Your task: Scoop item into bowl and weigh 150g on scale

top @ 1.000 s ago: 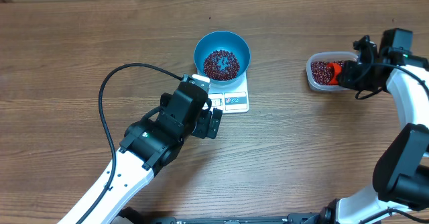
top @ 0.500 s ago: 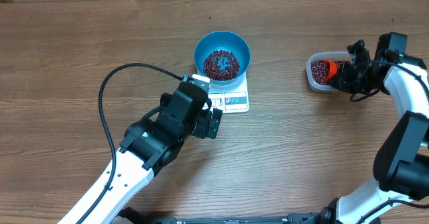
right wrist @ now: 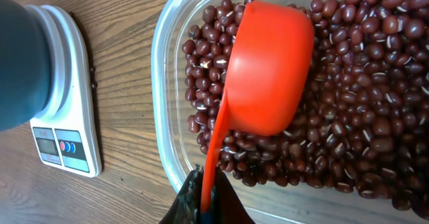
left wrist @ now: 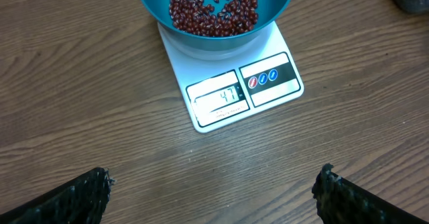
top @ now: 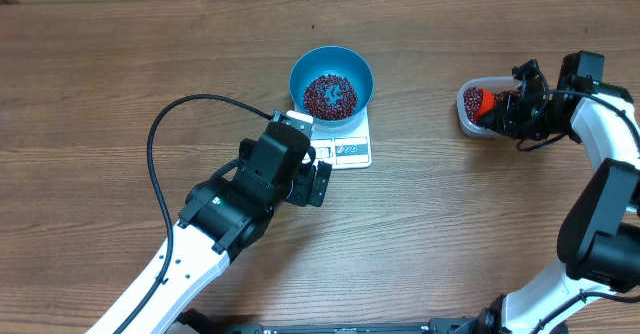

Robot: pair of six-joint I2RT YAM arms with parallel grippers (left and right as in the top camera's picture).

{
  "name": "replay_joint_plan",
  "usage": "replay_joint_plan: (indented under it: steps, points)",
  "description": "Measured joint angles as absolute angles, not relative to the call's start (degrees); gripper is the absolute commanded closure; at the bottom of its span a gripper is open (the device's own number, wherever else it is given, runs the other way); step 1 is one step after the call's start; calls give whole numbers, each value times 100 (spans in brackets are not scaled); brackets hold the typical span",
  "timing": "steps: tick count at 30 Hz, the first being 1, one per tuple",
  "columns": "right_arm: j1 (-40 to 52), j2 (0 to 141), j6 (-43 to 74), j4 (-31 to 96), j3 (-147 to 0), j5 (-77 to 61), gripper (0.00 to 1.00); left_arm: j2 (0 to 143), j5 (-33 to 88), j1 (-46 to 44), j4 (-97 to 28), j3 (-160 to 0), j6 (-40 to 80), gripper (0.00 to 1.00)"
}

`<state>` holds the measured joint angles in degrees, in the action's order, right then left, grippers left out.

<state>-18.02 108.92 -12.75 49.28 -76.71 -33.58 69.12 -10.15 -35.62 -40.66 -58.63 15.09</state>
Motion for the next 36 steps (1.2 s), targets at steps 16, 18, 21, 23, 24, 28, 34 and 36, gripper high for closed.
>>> replay_joint_plan:
  steps: [16, 18, 21, 23, 24, 28, 34, 36]
  points:
    - [-2209, 11041, -1315, 4934, -7671, -3931, 96, 6912, -1015, -3562, -4066, -5863, 1509, 0]
    - [-2309, 11043, -1321, 4952, -7671, -4080, 96, 6912, -1015, -3562, -4066, -5863, 1509, 1]
    - [-2467, 11043, -1334, 5085, -7671, -4307, 96, 6912, -1015, -3562, -4066, -5863, 1509, 0]
    - [-2558, 11043, -1337, 5133, -7671, -4453, 96, 6912, -1015, -3562, -4066, -5863, 1509, 0]
    - [-2633, 11043, -1345, 5157, -7671, -4619, 96, 6912, -1015, -3562, -4066, -5863, 1509, 0]
    - [-2853, 11043, -1354, 5234, -7671, -4958, 96, 6912, -1015, -3562, -4066, -5863, 1509, 0]
    - [-3072, 11045, -1527, 5605, -7671, -5404, 96, 6912, -1015, -3562, -4066, -5863, 1509, 0]
    - [-3114, 11045, -1660, 5824, -7671, -5548, 96, 6912, -1015, -3562, -4064, -5863, 1509, 0]
